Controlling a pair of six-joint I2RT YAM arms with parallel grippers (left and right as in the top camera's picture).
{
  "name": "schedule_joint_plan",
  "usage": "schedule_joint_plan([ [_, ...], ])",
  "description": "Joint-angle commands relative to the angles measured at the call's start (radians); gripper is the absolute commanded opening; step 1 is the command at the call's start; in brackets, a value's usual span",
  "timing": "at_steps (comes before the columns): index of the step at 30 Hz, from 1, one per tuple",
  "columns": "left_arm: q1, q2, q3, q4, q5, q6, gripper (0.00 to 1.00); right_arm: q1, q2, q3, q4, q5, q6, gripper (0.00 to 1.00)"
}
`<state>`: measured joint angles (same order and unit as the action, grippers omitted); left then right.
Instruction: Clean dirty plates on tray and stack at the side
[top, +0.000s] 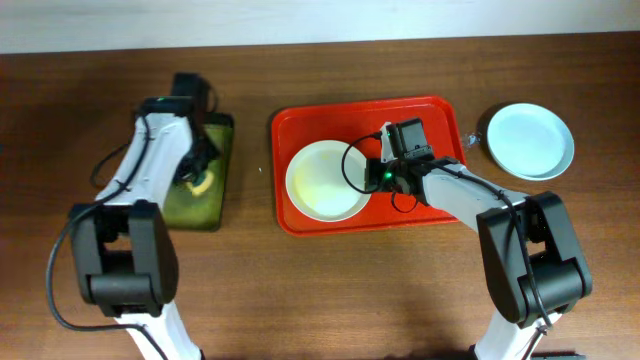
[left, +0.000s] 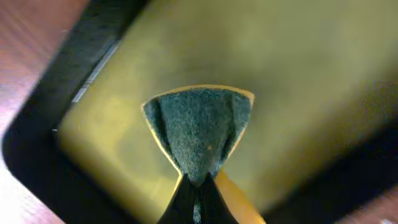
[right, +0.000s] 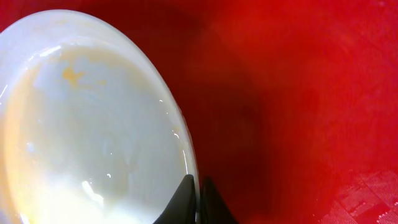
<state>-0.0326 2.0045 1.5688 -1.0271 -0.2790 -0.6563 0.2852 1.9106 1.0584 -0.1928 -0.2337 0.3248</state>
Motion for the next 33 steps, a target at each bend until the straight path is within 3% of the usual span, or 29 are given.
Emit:
schedule_joint_plan([
  [1, 0.058, -0.008, -0.074, 0.072, 0.058, -0.01, 0.1, 0.002, 0.009, 0.014, 0.007, 0.01, -0.007, 0.05],
  [5, 0.062, -0.008, -0.11, 0.13, 0.077, -0.01, 0.29, 0.002, 0.009, 0.017, 0.007, 0.01, -0.007, 0.05],
  [9, 0.062, -0.076, 0.014, 0.056, 0.078, 0.006, 0.3, 0.002, 0.009, 0.019, 0.006, 0.01, -0.007, 0.04],
  [10, 0.062, -0.117, 0.04, 0.039, 0.078, 0.006, 0.45, 0.002, 0.009, 0.019, 0.006, 0.01, -0.008, 0.04],
  [12, 0.057, -0.169, 0.04, 0.038, 0.098, 0.005, 0.99, 0.004, -0.002, 0.021, 0.003, 0.011, -0.034, 0.04],
  [17, 0.055, -0.178, 0.04, 0.038, 0.133, 0.005, 0.99, 0.084, -0.146, 0.039, -0.149, 0.32, -0.09, 0.04],
  [20, 0.055, -0.178, 0.04, 0.038, 0.133, 0.005, 0.99, 0.241, -0.2, 0.169, -0.333, 0.73, -0.223, 0.04],
  [23, 0.055, -0.178, 0.04, 0.038, 0.133, 0.005, 0.99, 0.357, -0.2, 0.259, -0.337, 1.097, -0.404, 0.04],
  [24, 0.055, -0.178, 0.04, 0.038, 0.133, 0.005, 0.99, 0.399, -0.2, 0.283, -0.278, 1.271, -0.534, 0.04],
  [26, 0.055, -0.178, 0.04, 0.038, 0.133, 0.005, 0.99, 0.44, -0.2, 0.294, -0.138, 1.437, -0.794, 0.04],
  [30, 0.055, -0.178, 0.04, 0.038, 0.133, 0.005, 0.99, 0.528, -0.2, 0.294, 0.29, 1.613, -1.434, 0.04],
  [33, 0.055, -0.178, 0.04, 0.038, 0.134, 0.005, 0.99, 0.574, -0.2, 0.294, 0.537, 1.659, -1.745, 0.04],
])
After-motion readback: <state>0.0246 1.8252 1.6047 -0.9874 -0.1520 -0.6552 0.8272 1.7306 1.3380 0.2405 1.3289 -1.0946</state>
